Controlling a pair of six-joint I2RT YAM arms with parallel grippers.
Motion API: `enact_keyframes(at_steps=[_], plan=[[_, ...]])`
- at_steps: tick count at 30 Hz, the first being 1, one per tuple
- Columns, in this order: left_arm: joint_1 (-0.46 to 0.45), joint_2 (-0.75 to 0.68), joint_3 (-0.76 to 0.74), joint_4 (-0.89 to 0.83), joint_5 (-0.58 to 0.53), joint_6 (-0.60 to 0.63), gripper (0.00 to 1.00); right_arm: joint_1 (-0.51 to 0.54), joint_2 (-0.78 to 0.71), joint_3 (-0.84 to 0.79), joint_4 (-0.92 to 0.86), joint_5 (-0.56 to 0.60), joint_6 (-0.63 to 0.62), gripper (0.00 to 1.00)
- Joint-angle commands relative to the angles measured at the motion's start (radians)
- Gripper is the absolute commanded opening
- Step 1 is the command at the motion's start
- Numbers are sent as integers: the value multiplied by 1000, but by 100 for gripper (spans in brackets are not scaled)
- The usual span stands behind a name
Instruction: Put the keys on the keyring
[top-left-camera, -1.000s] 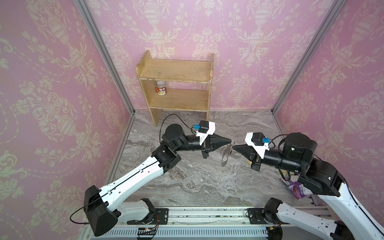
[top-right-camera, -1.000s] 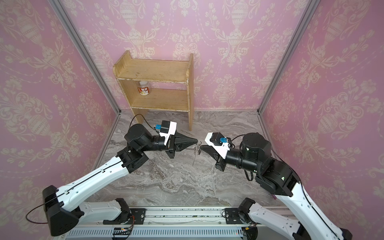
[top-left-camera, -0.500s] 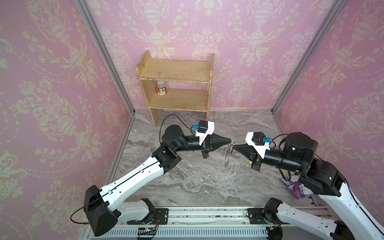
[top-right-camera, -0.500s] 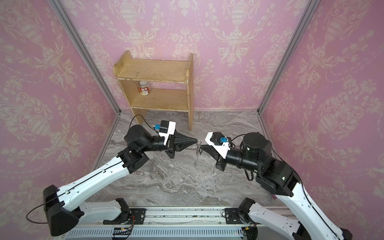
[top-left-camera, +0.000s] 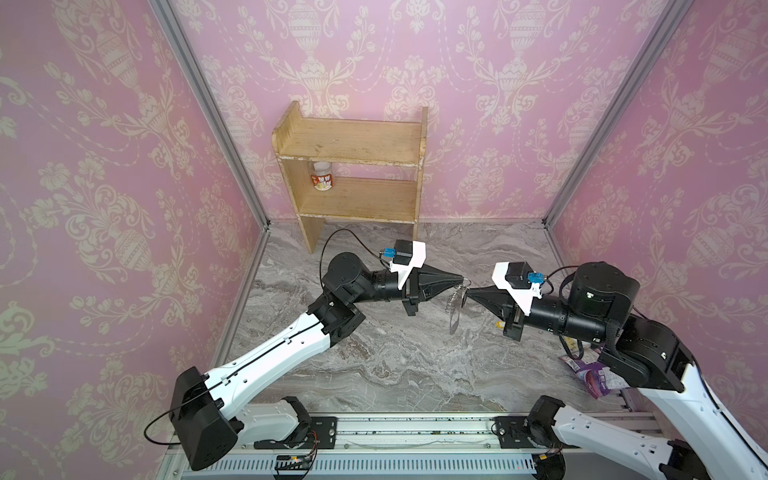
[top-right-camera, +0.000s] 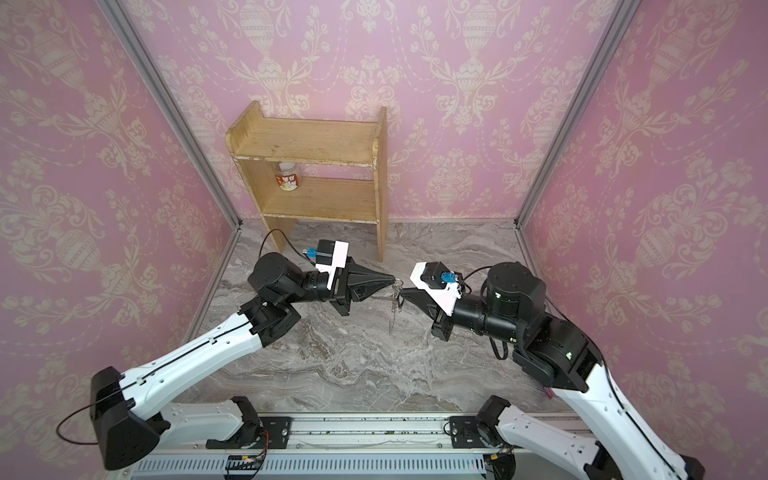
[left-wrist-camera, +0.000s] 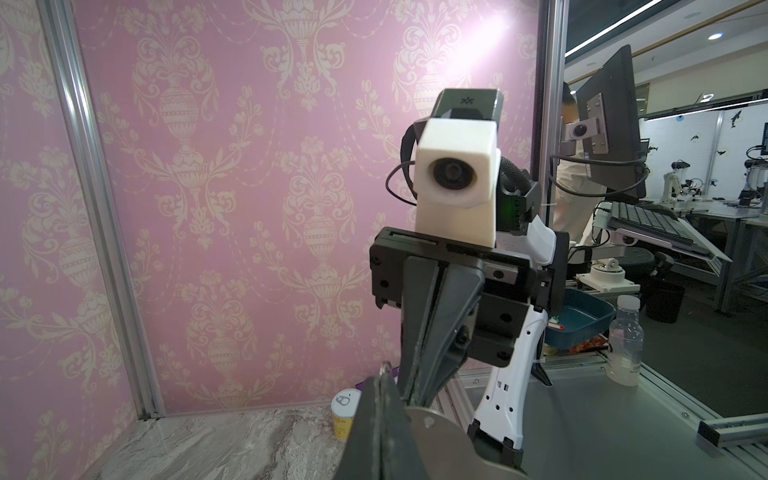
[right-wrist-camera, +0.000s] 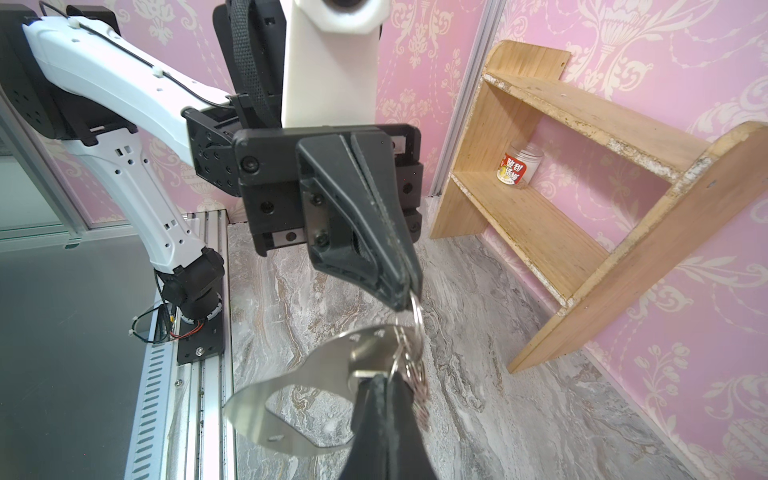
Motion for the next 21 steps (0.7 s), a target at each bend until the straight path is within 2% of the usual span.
enact_keyframes(at_steps=[1, 6, 10, 21], plan=[[10, -9, -6, 73, -37, -24, 0, 1, -9, 18, -52, -10, -11, 0], [10, -7, -8, 90, -34, -35, 2, 0, -6, 49, -83, 8, -39, 0], [9, -16, -17, 113, -56, -37, 0, 0, -3, 70, -102, 14, -57, 0], [10, -10, -38, 234, -95, -65, 0, 0, 0, 39, -80, -7, -32, 0]])
